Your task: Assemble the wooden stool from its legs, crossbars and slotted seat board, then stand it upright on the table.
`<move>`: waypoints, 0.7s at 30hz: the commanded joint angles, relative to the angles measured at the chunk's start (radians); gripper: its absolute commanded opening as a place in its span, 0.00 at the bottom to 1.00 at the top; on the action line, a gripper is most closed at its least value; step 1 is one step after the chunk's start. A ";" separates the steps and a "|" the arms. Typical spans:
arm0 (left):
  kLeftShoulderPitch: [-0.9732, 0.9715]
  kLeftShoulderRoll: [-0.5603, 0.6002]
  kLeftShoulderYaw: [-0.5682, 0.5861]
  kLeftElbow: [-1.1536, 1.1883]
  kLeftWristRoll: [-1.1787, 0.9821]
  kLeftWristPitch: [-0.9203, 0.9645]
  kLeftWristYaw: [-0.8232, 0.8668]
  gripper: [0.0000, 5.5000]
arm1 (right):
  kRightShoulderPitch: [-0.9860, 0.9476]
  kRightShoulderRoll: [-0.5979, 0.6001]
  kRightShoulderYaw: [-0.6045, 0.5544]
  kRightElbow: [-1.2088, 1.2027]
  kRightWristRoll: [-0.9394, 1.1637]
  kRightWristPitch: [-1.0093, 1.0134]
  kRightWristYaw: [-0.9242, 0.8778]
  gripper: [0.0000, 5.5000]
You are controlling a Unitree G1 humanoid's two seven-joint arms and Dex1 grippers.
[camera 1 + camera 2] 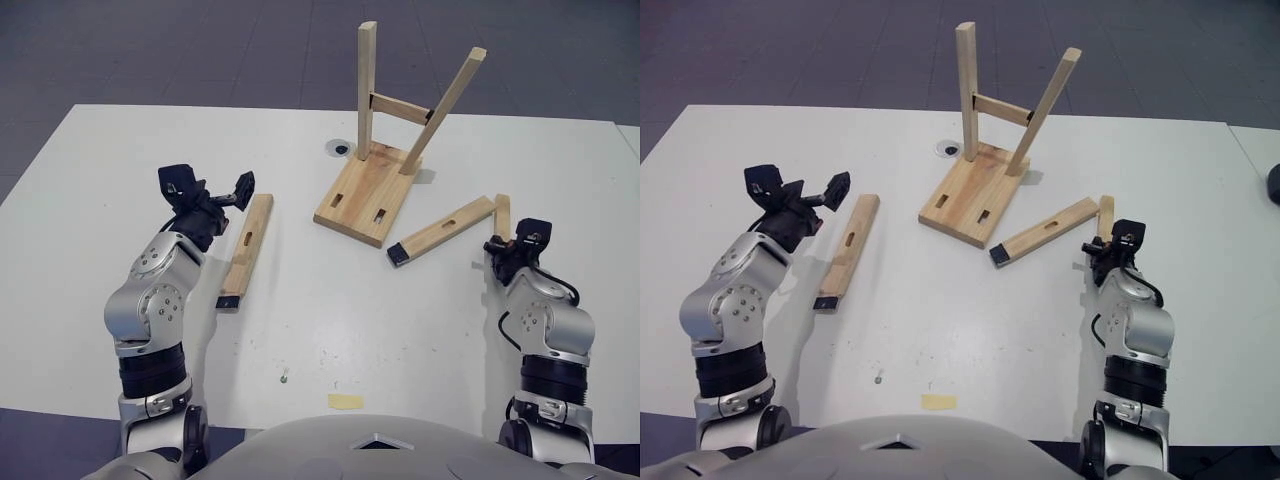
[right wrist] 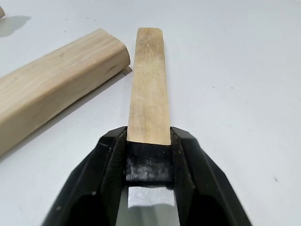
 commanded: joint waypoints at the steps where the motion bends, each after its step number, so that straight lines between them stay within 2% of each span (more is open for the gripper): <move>1: -0.064 -0.005 0.057 0.005 -0.007 -0.011 0.044 0.98 | -0.021 0.005 -0.009 0.102 -0.055 -0.120 -0.028 0.24; 5: -0.152 0.010 0.092 -0.043 -0.066 0.034 0.058 0.98 | -0.148 -0.038 -0.002 0.099 -0.124 -0.363 -0.047 0.24; 10: -0.259 0.015 0.145 -0.078 -0.246 0.121 0.051 0.98 | -0.286 -0.061 0.167 -0.077 -0.175 -0.667 0.135 0.24; 14: -0.249 -0.060 0.164 -0.093 -0.503 0.179 0.041 0.98 | -0.226 -0.051 0.358 -0.189 -0.071 -0.742 0.412 0.24; 17: -0.220 -0.095 0.140 -0.114 -0.666 0.193 0.025 0.98 | -0.153 -0.049 0.414 -0.256 -0.030 -0.740 0.496 0.24; 21: -0.203 -0.093 0.095 -0.137 -0.748 0.179 0.040 0.98 | -0.121 -0.054 0.458 -0.293 0.006 -0.709 0.580 0.24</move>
